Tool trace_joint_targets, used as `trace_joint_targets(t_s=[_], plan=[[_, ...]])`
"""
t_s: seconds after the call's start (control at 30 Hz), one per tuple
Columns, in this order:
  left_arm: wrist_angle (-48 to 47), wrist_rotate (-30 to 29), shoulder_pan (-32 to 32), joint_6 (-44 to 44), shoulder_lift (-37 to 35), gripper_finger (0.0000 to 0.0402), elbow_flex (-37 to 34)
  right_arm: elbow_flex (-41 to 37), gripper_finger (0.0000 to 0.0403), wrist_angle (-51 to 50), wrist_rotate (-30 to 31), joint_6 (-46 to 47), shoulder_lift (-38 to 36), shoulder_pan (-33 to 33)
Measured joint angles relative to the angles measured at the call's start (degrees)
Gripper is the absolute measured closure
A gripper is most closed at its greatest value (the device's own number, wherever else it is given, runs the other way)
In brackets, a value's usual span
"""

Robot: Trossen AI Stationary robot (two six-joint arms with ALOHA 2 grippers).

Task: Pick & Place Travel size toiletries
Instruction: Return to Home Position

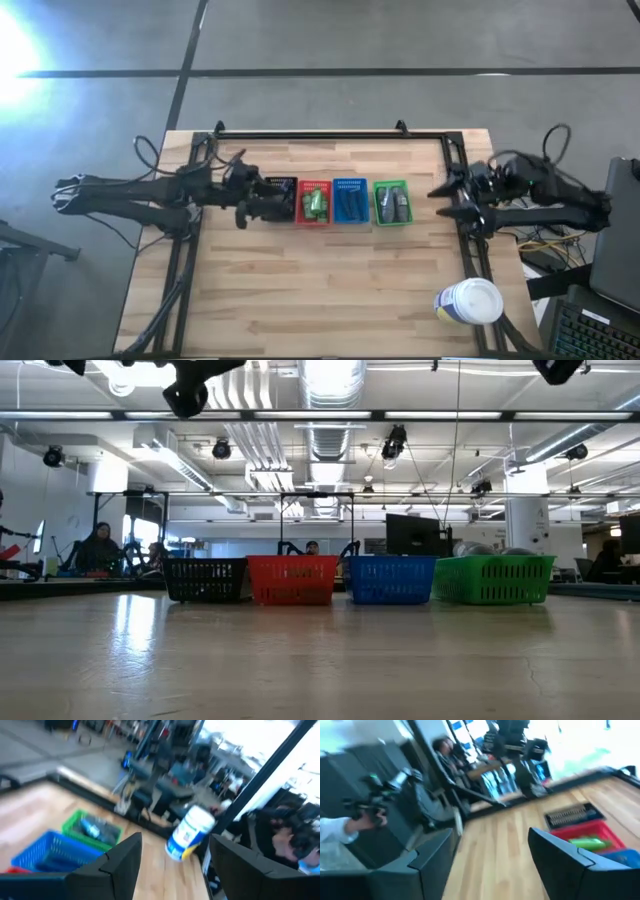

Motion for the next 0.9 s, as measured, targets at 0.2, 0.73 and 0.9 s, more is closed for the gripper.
trace_joint_targets(t_s=[0.2,0.73,0.9], plan=[[3.2,-0.5,0.4,2.4,-6.7,0.0164,-5.7,-17.2,0.0134,13.0,0.3,2.0,-12.2,0.1],[31.7,-3.8,0.5,5.8,-19.3,0.0165,-33.1,-40.7,0.0092,31.2,11.8,3.7,-24.1,0.1],[32.3,-4.0,0.9,3.7,-22.2,0.0165,-37.4,-45.2,0.0078,30.1,14.1,4.5,-23.1,0.1]])
